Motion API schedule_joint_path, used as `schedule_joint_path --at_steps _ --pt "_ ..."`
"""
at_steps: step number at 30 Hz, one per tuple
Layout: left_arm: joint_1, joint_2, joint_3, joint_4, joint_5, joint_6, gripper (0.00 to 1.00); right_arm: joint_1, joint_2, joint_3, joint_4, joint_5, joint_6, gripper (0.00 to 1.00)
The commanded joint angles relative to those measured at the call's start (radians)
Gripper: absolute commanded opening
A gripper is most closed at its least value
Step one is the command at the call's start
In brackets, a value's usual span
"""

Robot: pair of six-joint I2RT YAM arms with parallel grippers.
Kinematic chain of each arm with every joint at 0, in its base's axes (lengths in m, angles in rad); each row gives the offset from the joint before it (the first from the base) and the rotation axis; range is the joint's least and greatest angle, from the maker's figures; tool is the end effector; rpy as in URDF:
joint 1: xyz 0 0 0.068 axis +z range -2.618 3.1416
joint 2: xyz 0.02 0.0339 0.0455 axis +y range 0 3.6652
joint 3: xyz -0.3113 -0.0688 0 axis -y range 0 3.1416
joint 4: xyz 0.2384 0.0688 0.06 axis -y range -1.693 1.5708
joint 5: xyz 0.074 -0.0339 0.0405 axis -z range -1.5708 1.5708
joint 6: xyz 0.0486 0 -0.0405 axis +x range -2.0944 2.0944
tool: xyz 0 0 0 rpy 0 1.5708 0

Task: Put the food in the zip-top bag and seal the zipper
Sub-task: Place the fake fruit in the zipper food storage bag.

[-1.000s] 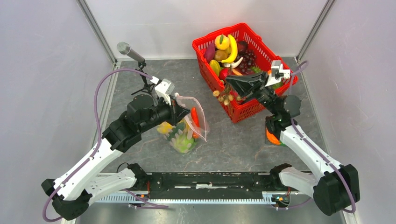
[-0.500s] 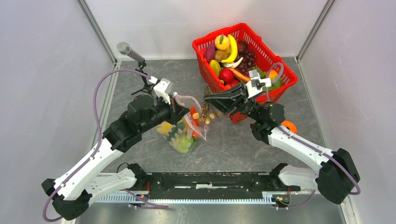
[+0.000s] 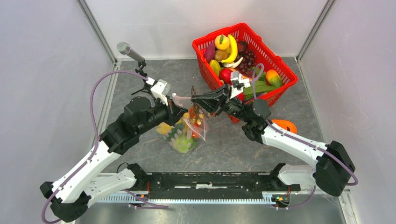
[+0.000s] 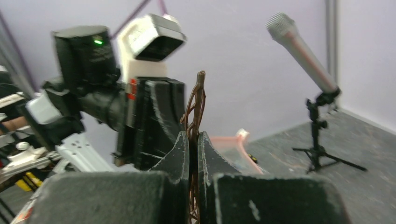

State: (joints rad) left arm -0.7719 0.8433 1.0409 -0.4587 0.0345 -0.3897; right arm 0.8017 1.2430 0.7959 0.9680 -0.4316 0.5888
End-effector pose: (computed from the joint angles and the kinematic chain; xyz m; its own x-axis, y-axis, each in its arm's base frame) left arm 0.1087 -0.1082 0.4200 -0.4450 -0.0967 -0.8903 0.5966 0.7094 -0.3753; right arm 0.1684 0.2032 0.4180 -0.2148 0.5034 -0.8369 -0.9448 0.1099 0.3086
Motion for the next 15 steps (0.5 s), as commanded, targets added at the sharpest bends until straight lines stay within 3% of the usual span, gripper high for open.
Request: schedule_joint_path --at_steps 1,6,15 --pt "-0.004 -0.023 0.008 0.040 0.000 -0.023 0.03 0.002 -0.001 0.027 -0.145 0.131 -0.151 0.00" --pt "-0.004 -0.025 0.012 0.027 0.020 -0.028 0.03 0.004 -0.001 0.079 -0.307 0.222 -0.245 0.00" --pt "-0.004 0.027 0.052 -0.004 0.079 -0.034 0.03 0.119 0.034 0.230 -0.550 0.459 -0.417 0.00"
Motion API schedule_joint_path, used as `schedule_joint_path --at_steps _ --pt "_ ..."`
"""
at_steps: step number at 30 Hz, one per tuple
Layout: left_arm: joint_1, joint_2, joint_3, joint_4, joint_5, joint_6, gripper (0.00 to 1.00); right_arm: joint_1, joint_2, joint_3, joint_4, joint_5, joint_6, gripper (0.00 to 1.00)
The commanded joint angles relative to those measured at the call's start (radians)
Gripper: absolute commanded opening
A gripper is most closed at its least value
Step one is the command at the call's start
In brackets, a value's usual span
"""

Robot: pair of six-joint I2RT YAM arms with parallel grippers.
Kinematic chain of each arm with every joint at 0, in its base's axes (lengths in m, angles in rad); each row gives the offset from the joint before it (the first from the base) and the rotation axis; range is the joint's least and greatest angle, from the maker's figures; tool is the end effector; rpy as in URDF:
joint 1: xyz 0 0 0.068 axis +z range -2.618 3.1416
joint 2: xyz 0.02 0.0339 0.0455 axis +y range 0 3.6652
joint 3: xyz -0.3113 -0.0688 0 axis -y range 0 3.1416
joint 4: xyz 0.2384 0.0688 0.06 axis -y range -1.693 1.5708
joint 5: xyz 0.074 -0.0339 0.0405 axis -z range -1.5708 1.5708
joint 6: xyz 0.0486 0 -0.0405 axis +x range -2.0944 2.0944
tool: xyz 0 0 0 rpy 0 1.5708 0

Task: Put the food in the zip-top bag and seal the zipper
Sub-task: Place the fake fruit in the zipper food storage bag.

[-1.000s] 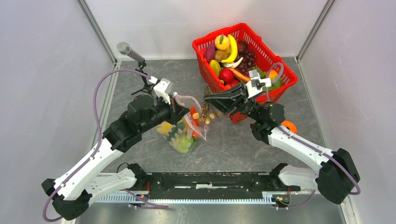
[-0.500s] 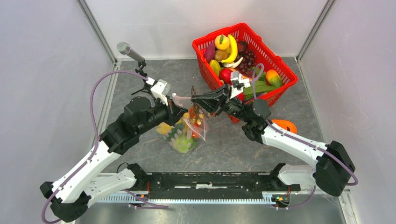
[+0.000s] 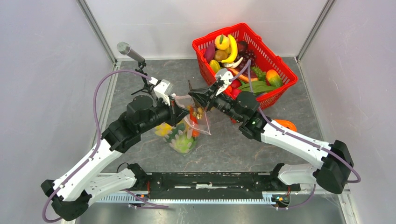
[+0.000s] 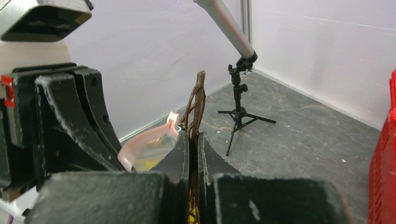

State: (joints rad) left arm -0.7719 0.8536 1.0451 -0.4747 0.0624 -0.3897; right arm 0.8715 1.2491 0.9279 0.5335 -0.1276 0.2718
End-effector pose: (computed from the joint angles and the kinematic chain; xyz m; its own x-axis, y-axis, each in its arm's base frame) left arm 0.1094 -0.1107 0.4182 -0.4660 -0.0756 -0.8816 0.6076 0.6970 -0.3809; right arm 0.1795 0.2230 0.4162 -0.0946 0.3012 -0.9489 -0.8448 0.4800 0.2366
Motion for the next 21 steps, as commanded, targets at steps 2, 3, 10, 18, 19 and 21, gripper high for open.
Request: schedule_joint_path --at_steps 2,3,10,18,19,21 --pt "-0.004 0.023 0.053 0.013 0.050 -0.035 0.03 0.092 0.050 0.142 -0.190 0.266 -0.104 0.00" --pt "-0.004 0.024 0.055 0.014 0.049 -0.037 0.03 0.108 0.062 0.155 -0.211 0.320 -0.103 0.00" --pt "-0.004 0.028 0.041 0.019 0.026 -0.056 0.03 0.202 0.143 0.319 -0.445 0.672 0.033 0.00" --pt "-0.004 0.046 0.045 -0.006 -0.059 -0.068 0.03 0.302 0.172 0.410 -0.493 0.923 -0.006 0.00" --pt "-0.004 0.052 0.047 -0.011 -0.059 -0.070 0.04 0.309 0.171 0.413 -0.497 0.933 -0.005 0.00" --pt "-0.004 0.061 0.047 -0.013 -0.059 -0.073 0.04 0.319 0.166 0.412 -0.499 0.934 0.013 0.00"
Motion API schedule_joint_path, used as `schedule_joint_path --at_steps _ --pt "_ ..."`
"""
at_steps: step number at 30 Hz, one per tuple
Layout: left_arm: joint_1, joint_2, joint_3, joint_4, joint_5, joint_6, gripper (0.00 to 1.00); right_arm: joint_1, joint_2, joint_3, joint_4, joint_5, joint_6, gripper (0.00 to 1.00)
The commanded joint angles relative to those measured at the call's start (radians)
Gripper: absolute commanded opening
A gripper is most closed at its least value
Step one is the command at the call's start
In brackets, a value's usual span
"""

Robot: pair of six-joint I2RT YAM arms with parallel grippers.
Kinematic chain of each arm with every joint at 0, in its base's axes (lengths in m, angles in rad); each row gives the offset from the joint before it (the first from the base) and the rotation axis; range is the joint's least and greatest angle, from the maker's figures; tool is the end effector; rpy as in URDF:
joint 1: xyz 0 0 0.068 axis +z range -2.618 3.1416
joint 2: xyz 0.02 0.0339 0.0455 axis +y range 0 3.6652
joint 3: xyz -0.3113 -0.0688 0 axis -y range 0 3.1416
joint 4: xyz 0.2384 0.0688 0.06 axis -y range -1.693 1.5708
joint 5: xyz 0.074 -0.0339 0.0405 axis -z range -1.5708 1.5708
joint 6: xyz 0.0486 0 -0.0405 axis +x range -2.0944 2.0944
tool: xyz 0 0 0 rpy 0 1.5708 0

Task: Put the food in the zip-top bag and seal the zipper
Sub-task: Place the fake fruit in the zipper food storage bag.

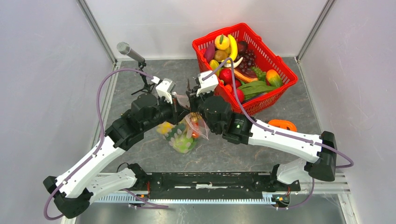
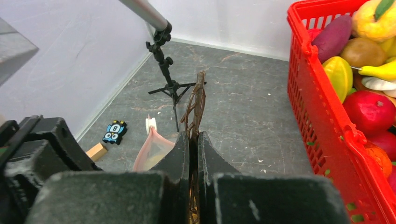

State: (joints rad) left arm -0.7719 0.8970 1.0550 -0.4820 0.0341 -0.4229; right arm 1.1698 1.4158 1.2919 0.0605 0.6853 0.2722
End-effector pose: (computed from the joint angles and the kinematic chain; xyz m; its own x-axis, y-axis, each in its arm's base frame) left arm 0.1192 -0.1183 0.4145 -0.5036 -0.0822 -0.8600 0.5632 0.7237 -0.3990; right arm 0.1561 0.2894 0.4441 -0.1492 0.1814 -0.9720 -0.4424 0.8669 0.2297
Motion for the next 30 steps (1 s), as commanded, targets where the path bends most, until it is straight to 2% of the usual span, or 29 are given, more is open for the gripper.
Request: schedule_joint_path --at_steps 1,8,12,18,22,27,30 --pt "-0.004 0.022 0.036 -0.006 -0.043 -0.041 0.03 0.031 -0.005 0.047 -0.021 0.123 0.013 0.00" --pt "-0.004 0.017 0.034 0.002 -0.052 -0.042 0.04 0.057 -0.020 0.047 -0.012 0.074 0.021 0.00" --pt "-0.004 0.007 0.039 0.009 -0.039 -0.043 0.03 0.074 0.022 0.066 -0.021 0.095 -0.063 0.00" --pt "-0.004 -0.034 0.070 -0.043 -0.021 -0.030 0.03 0.076 0.029 0.009 0.028 0.236 -0.250 0.00" --pt "-0.004 -0.036 0.113 -0.139 -0.025 -0.019 0.04 0.053 0.017 -0.036 0.047 0.339 -0.346 0.00" --pt "-0.004 -0.017 0.153 -0.223 -0.019 -0.008 0.03 0.003 -0.053 -0.106 0.081 0.326 -0.336 0.00" --pt "-0.004 0.010 0.169 -0.224 0.026 -0.002 0.04 0.000 -0.077 -0.104 0.079 0.251 -0.322 0.00"
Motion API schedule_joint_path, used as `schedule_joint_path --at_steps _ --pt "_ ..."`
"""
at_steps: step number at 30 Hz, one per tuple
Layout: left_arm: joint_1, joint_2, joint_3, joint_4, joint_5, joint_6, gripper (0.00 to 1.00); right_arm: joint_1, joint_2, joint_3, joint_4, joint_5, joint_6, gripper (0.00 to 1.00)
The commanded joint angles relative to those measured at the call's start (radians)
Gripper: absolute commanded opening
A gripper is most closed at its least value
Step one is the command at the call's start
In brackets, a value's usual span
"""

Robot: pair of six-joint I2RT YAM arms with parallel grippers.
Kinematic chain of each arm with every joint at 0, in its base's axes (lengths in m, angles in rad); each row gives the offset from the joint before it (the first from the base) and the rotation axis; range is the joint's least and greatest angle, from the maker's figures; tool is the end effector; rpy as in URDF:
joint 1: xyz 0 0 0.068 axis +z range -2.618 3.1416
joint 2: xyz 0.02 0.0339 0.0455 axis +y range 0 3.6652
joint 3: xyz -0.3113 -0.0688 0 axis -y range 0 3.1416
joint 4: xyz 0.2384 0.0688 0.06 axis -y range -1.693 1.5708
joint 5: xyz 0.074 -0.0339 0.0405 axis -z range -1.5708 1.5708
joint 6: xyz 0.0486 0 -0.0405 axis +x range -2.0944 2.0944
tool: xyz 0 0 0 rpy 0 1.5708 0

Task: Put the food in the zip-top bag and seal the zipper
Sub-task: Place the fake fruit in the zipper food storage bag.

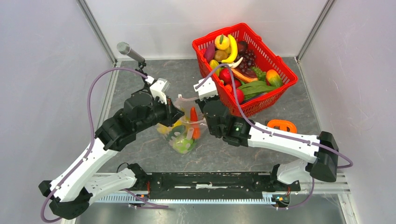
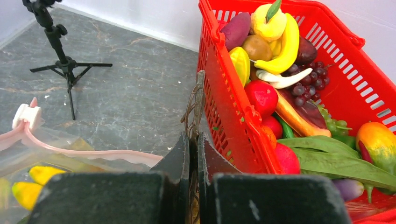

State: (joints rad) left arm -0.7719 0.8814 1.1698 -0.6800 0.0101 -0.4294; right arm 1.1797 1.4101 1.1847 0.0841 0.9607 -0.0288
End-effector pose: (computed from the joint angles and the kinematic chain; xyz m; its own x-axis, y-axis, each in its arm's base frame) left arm 0.1049 -0.1027 0.4322 -0.5418 -0.0536 -0.8388 0.5264 0.7564 -0.3883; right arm 0.1576 0.2777 0.4116 -0.0473 -0.1580 -0.9863 -0.2218 0.9644 -0.1439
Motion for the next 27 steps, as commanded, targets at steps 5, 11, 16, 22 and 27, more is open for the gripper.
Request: schedule_joint_path --at_steps 5,11,16,22,27 --pt "-0.004 0.097 0.083 -0.013 0.104 0.002 0.02 -0.012 -0.073 0.078 0.004 -0.139 0.025 0.00" --pt "-0.004 0.113 0.072 0.040 0.109 -0.022 0.02 -0.012 -0.078 0.114 0.005 -0.222 0.017 0.00" --pt "-0.004 0.115 0.077 0.045 0.098 -0.025 0.02 -0.014 -0.103 0.107 0.037 -0.319 0.051 0.00" --pt "-0.004 0.120 0.081 0.059 0.109 -0.030 0.02 -0.014 -0.077 0.138 0.019 -0.350 0.103 0.00" --pt "-0.004 0.114 0.074 0.066 0.106 -0.035 0.02 -0.014 -0.093 0.070 0.085 -0.247 0.160 0.00"
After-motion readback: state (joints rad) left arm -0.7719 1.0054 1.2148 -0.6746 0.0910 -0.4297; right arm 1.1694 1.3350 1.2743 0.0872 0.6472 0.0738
